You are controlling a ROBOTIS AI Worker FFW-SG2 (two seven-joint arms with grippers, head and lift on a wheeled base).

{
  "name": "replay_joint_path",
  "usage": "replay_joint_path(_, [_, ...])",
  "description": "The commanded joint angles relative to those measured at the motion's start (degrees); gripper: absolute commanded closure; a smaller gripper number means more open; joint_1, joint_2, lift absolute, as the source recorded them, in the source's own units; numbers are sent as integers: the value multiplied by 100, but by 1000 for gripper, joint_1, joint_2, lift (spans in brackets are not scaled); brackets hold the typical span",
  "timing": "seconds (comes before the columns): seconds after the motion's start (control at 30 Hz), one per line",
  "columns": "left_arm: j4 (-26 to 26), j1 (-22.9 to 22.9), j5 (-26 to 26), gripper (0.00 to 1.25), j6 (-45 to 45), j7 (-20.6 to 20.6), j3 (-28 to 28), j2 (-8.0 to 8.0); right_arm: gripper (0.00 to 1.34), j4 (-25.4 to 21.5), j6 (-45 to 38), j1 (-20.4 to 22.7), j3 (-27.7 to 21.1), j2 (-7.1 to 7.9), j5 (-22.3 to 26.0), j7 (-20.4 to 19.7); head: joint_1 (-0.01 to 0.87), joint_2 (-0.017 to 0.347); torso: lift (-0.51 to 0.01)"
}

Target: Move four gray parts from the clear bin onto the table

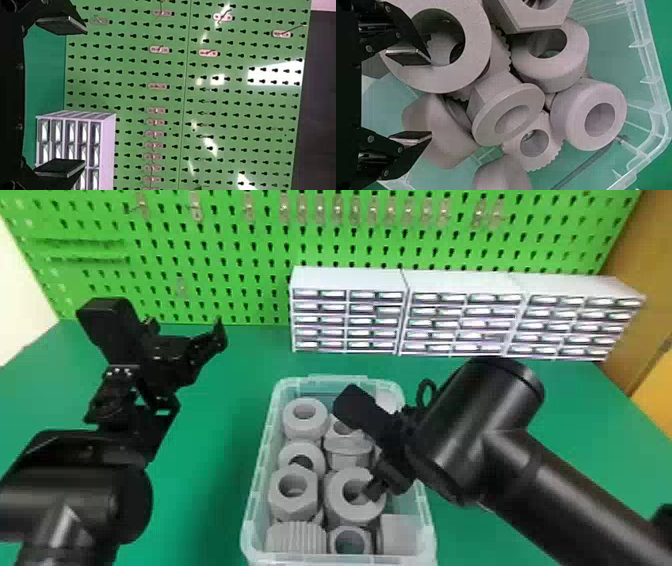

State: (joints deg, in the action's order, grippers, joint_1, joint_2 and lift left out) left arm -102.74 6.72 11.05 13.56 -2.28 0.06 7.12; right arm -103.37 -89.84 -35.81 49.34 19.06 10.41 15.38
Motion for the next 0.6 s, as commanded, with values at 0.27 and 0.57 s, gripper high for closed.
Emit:
replay_joint_path(0.27, [0,-39,46,107,6,0,11,0,558,1,248,39,366,-218,-3853,3243,687,26,-50])
replay_joint_path(0.57, [0,-39,46,107,6,0,11,0,558,176,424,127,322,-253,-3968,3463,687,26,-50])
